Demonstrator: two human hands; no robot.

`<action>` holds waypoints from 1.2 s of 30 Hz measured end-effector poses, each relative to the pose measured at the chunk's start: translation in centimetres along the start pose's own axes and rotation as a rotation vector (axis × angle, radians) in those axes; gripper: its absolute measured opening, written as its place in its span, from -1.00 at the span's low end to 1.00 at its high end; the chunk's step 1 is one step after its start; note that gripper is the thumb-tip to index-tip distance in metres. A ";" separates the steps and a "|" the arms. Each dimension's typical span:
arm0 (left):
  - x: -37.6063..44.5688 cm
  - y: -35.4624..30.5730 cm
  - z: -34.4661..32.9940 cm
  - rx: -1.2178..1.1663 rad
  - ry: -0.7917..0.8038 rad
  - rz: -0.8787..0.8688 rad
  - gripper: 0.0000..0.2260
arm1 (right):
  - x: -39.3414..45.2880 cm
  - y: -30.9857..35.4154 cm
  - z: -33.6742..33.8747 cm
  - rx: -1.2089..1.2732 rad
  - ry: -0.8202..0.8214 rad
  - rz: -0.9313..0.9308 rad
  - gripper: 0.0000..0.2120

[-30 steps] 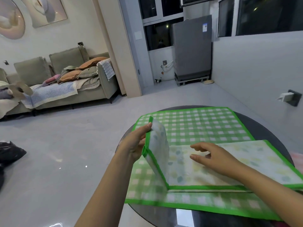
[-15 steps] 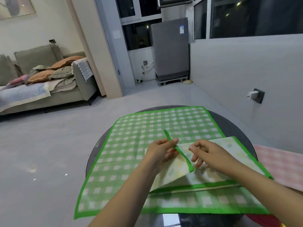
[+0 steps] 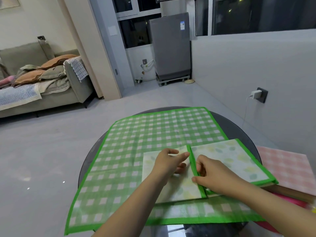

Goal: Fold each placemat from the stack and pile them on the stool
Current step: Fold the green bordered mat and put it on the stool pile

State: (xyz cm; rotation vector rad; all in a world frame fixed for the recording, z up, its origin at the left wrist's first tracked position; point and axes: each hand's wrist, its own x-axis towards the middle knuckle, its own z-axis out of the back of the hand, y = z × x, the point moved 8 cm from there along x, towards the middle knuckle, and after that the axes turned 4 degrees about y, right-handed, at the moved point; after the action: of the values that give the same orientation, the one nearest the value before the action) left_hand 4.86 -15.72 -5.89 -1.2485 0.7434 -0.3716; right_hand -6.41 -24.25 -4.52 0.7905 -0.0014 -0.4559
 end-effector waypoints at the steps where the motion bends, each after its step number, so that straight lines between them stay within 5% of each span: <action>1: 0.3 -0.3 0.5 0.086 -0.043 -0.052 -0.70 | 0.0 0.0 0.0 -0.003 -0.007 -0.002 -0.74; 5: 1.4 -2.3 2.5 0.636 -0.265 -0.373 -0.83 | -0.2 0.2 -0.3 -0.025 0.006 0.007 -0.77; 8: 2.5 -2.2 2.3 0.922 -0.221 -0.445 -0.74 | -0.3 0.4 -0.6 -0.067 0.029 0.018 -0.80; 17: 2.5 -1.7 5.0 0.901 -0.183 -0.234 -0.69 | 0.8 1.4 -0.1 -0.326 -0.015 0.035 -0.87; 29: -1.8 0.7 8.6 0.921 -0.144 0.017 -0.61 | 6.0 2.0 0.4 -0.139 -0.167 0.084 -0.85; 33: -2.7 0.0 8.3 1.004 -0.214 -0.066 -0.64 | 5.8 3.3 0.0 -0.361 -0.251 0.170 -0.74; 36: -3.7 -1.0 6.8 1.095 -0.300 -0.311 -0.65 | 4.3 3.9 -0.8 -0.401 -0.287 0.227 -0.66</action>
State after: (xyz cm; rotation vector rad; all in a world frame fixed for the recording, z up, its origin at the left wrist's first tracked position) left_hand 7.01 -8.87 -2.97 -0.3439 0.0141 -0.7018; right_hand -0.84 -22.96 -3.14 0.3209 -0.2569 -0.3354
